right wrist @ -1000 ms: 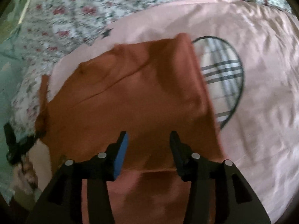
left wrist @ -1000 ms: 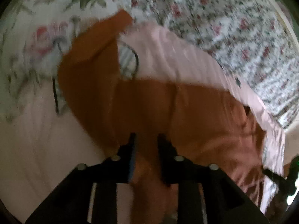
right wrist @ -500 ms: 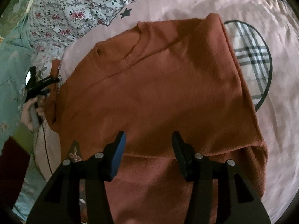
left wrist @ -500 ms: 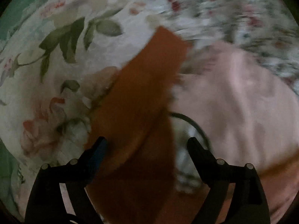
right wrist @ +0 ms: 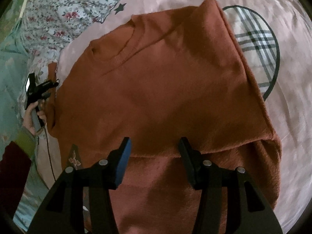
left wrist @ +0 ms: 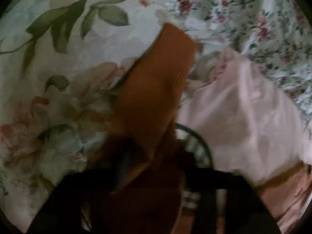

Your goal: Fold small clothes

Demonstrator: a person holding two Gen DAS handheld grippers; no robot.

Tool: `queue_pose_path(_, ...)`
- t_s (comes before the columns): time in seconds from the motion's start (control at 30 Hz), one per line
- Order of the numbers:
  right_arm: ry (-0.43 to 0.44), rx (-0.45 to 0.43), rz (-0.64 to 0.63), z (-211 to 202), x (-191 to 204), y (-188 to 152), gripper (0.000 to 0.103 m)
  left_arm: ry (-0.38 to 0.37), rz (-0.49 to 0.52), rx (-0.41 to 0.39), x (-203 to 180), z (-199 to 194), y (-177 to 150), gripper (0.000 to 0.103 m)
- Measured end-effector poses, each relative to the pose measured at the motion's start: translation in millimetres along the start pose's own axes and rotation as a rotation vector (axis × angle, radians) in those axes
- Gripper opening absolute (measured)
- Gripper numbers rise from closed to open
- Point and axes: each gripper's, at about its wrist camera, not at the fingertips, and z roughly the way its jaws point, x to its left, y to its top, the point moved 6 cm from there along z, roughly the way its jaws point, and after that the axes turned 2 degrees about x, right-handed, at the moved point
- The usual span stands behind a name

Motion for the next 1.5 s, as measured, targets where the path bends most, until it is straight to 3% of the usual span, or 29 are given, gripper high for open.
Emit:
queue_pose_path(0.03, 0.003, -0.001, -0.006, -1, 2, -1, 0.052, -0.005, 0.009, -0.012, -1, -4, -1, 0.010)
queue_pose_path(0.13, 0.006, -0.013, -0.012, -5, 4, 0, 0.052, -0.044, 0.033, -0.050, -5, -22, -6, 0.006)
queue_pose_path(0.3, 0.022, -0.030, -0.018, -9, 10, -3, 0.052, -0.237, 0.066, -0.138, -32, -78, -32, 0.006)
queue_pose_path(0.43, 0.034, -0.039, -0.005, -10, 14, -6, 0.052, -0.439, 0.184, -0.180, -99, -136, -78, 0.006)
queue_pose_path(0.57, 0.037, -0.061, 0.022, -16, 10, -7, 0.052, -0.623, 0.291, -0.144, -191, -173, -137, 0.006)
queue_pose_path(0.7, 0.023, -0.104, 0.052, -31, -1, -5, 0.052, -0.693, 0.419, -0.077, -267, -177, -198, 0.006)
queue_pose_path(0.87, -0.006, -0.138, 0.100, -46, -25, -7, 0.052, -0.688, 0.553, 0.019, -326, -147, -258, 0.007)
queue_pose_path(0.97, -0.009, -0.146, 0.123, -51, -34, -11, 0.052, -0.671, 0.583, 0.089, -343, -121, -269, 0.010)
queue_pose_path(1.1, -0.005, -0.156, 0.136, -55, -40, -11, 0.052, -0.669, 0.600, 0.116, -339, -123, -271, 0.032)
queue_pose_path(1.13, -0.004, -0.155, 0.133, -54, -40, -11, 0.052, -0.670, 0.601, 0.113, -333, -128, -272, 0.041)
queue_pose_path(1.2, -0.003, -0.153, 0.124, -49, -37, -8, 0.052, -0.653, 0.600, 0.091, -315, -139, -273, 0.048)
queue_pose_path(1.37, 0.030, -0.151, 0.105, -34, -30, 8, 0.052, -0.563, 0.528, 0.050, -244, -155, -267, 0.048)
queue_pose_path(1.5, 0.091, -0.141, 0.107, -14, -18, 25, 0.052, -0.425, 0.352, 0.014, -167, -146, -248, 0.048)
